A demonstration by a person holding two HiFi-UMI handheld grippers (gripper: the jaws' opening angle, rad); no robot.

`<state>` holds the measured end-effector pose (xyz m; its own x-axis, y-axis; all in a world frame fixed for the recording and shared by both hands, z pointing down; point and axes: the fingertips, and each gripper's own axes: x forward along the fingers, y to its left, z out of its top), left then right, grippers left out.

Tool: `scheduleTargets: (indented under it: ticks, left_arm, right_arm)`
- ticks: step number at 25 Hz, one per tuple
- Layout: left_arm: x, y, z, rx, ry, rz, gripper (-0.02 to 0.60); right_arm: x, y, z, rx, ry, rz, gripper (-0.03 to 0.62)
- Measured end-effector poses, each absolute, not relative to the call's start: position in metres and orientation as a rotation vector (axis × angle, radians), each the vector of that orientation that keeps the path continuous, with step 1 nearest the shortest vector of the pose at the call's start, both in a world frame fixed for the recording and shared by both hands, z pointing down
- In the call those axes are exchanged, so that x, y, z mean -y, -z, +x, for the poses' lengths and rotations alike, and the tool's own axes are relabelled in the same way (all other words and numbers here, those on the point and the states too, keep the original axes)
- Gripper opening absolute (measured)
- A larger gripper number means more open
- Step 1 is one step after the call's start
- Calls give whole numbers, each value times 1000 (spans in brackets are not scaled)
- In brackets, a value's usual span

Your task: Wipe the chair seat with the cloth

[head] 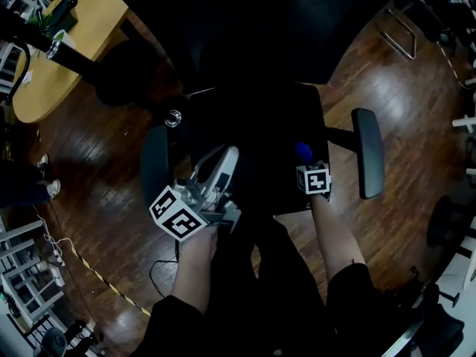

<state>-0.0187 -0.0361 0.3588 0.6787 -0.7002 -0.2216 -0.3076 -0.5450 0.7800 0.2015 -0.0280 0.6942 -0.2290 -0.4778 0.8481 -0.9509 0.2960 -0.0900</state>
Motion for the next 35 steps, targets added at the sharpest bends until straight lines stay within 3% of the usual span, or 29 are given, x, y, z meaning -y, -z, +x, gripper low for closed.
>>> scheduleTargets:
  ticks: [7,15,29,35]
  left_arm:
    - [40,-367,8,712,639,2149,-3]
    - [35,-360,-13,777,649,2148,-3]
    - [-3,-363,-131,1072,750,2054,-3]
    - [-21,-365,-149,1130,766,2030,-3]
  right_arm:
    - [29,-689,223,1840,-840,1318,38]
    - [31,-684,211,1811,-838,1346,38]
    - [-4,-661,-84,2163,-938,808,38]
    - [-49,-679,-121,2184,-843,687,38]
